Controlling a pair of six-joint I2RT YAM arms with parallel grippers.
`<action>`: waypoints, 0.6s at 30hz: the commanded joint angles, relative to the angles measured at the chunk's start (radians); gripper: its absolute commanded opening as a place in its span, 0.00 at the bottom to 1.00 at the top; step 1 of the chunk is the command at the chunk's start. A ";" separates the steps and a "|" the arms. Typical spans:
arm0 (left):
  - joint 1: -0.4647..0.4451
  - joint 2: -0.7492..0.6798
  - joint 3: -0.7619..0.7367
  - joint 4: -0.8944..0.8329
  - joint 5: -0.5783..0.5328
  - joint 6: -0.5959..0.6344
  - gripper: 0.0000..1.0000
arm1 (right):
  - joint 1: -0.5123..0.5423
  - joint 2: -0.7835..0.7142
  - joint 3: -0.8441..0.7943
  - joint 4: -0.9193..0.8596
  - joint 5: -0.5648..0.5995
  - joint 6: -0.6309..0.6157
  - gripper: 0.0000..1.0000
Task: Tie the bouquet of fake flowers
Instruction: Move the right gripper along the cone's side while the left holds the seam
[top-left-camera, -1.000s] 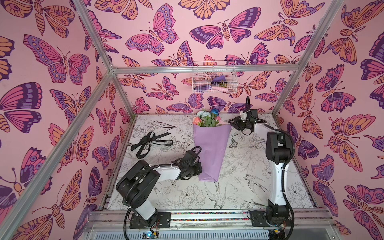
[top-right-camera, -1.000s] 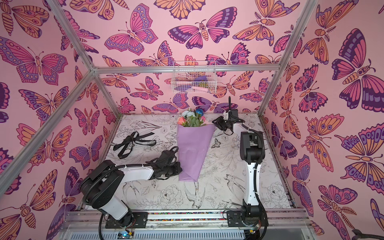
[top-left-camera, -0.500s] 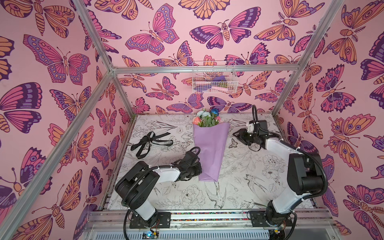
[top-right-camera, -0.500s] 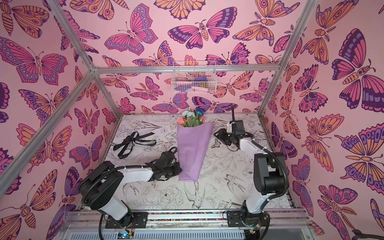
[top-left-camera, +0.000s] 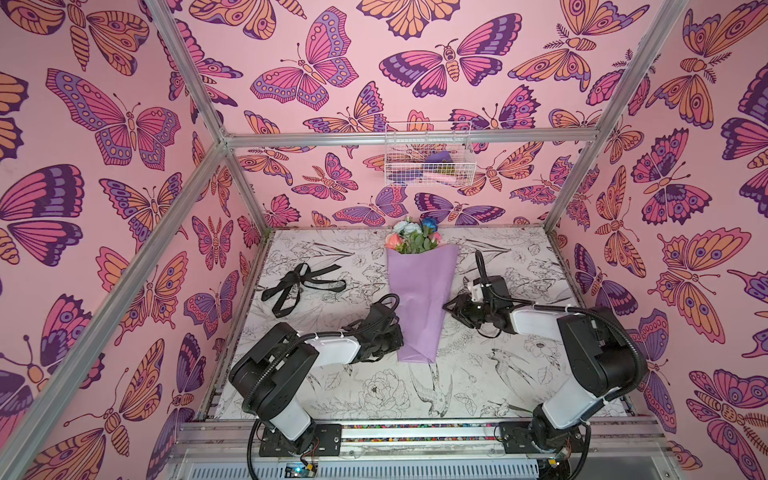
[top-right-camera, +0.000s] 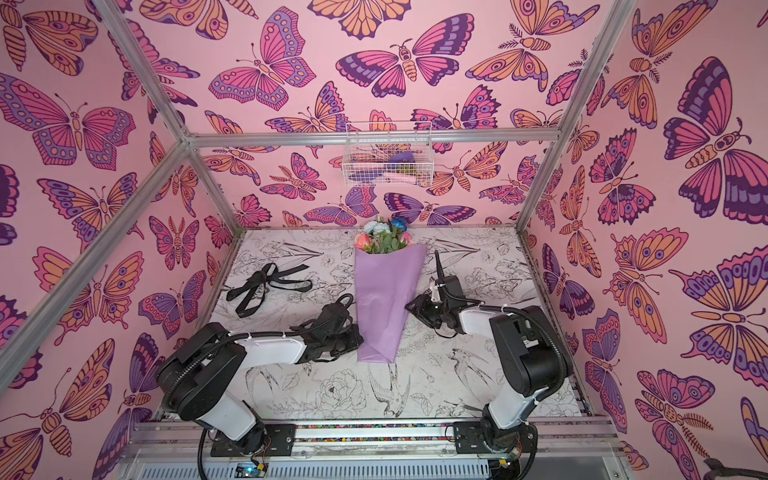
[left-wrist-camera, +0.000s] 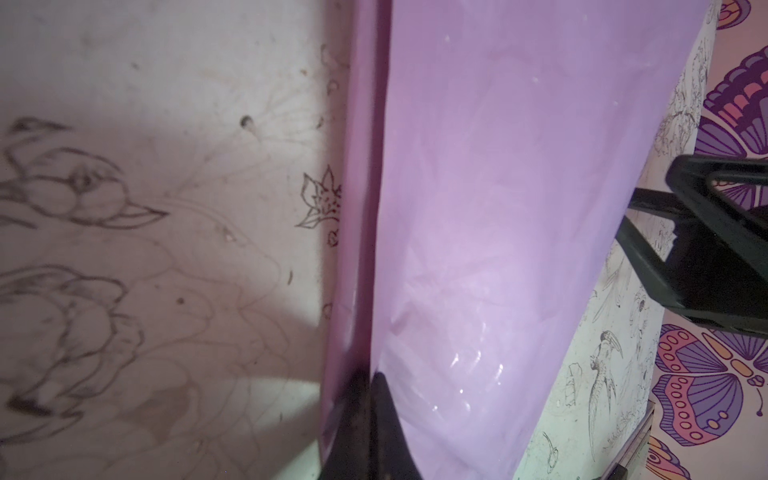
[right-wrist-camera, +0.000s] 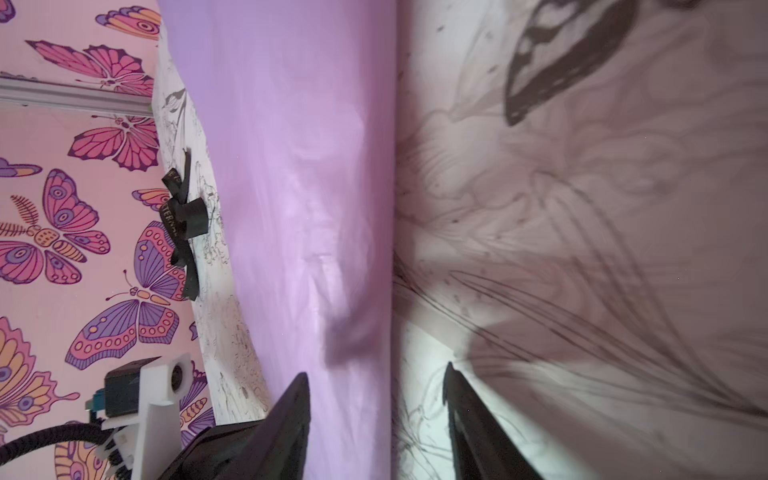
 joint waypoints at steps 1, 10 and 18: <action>0.002 0.017 -0.030 -0.081 -0.053 -0.017 0.00 | 0.032 0.072 0.047 0.106 -0.020 0.037 0.54; 0.003 -0.036 -0.044 -0.081 -0.061 -0.012 0.00 | 0.050 0.198 0.148 0.110 0.011 0.030 0.48; 0.022 -0.157 -0.021 -0.166 -0.087 0.043 0.50 | 0.048 0.208 0.147 0.084 0.042 -0.001 0.34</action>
